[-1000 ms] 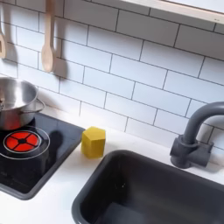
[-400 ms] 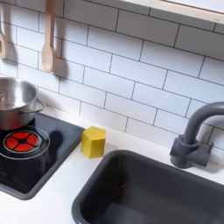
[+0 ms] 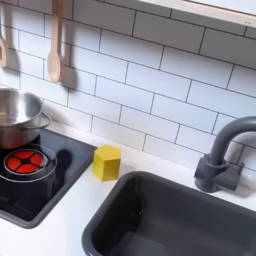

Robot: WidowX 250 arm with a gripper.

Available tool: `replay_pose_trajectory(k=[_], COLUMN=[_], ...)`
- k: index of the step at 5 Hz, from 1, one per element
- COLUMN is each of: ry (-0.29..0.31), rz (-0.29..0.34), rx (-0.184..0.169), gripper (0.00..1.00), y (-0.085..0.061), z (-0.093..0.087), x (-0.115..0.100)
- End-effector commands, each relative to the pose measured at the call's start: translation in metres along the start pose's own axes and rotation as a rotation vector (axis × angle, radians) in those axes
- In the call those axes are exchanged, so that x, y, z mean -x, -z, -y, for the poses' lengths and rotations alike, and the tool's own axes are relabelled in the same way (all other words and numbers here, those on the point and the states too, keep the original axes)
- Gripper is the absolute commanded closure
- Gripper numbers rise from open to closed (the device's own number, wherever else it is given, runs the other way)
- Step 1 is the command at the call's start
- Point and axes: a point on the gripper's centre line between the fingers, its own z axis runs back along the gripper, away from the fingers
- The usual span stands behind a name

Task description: Reach green block

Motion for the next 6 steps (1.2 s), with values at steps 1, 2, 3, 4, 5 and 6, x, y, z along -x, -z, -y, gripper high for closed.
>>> replay_pose_trajectory(k=[1,2,3,4,5,6], ry=[0.003,-0.011,-0.028,-0.023,-0.04,-0.036], rz=[-0.027,-0.034,-0.042,-0.088,-0.1,-0.138], rx=[0.01,0.019,0.016,0.04,0.036,0.047], gripper=[0.0,0.0,0.0,0.0,0.0,0.0], y=[0.015,0.024,0.032,0.051,0.058,0.072], z=[0.005,0.003,0.003,0.008,0.005,0.005], x=[0.001,-0.001,-0.008,-0.006,-0.008,-0.007])
